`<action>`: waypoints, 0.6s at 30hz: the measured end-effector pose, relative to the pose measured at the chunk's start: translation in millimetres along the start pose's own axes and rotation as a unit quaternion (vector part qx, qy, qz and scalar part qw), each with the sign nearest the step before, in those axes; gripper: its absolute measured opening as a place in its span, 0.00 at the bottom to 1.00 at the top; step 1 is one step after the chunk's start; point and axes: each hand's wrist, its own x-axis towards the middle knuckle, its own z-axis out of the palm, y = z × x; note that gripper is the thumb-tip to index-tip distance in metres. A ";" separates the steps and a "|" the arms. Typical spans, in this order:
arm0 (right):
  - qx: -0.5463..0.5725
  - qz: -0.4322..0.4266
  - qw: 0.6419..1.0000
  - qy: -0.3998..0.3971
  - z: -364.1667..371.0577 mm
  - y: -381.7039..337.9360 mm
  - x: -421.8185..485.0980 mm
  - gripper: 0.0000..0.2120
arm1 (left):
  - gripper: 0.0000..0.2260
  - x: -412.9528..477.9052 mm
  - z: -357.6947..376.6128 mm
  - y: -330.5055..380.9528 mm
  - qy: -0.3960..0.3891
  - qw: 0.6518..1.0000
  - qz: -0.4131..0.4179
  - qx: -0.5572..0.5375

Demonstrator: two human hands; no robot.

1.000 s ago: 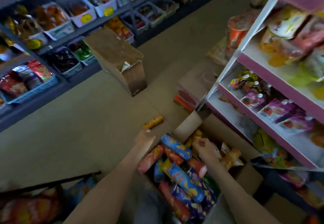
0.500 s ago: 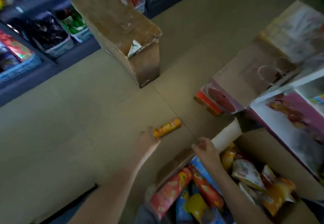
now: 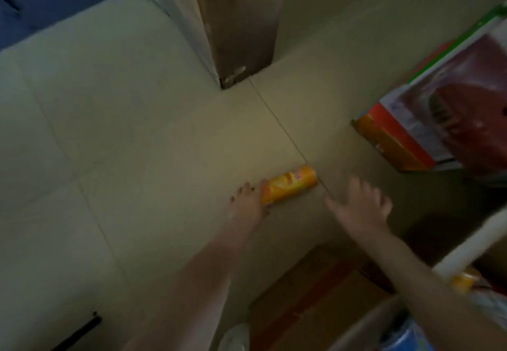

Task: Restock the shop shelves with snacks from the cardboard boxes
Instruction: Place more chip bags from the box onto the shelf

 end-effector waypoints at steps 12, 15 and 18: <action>0.089 -0.038 0.995 -0.023 -0.1 2.9 9.3 0.36 | 0.26 2.9 30.2 8.6 0.080 0.995 -0.016 0.051; 0.202 -0.024 0.978 -0.037 -28.2 -10.6 -33.2 0.35 | 0.28 -46.1 -9.8 17.0 0.111 0.994 -0.008 -0.006; 0.304 -0.008 0.953 -0.006 -56.5 -16.9 -87.2 0.35 | 0.27 -109.4 -58.5 47.6 0.149 0.979 -0.026 -0.136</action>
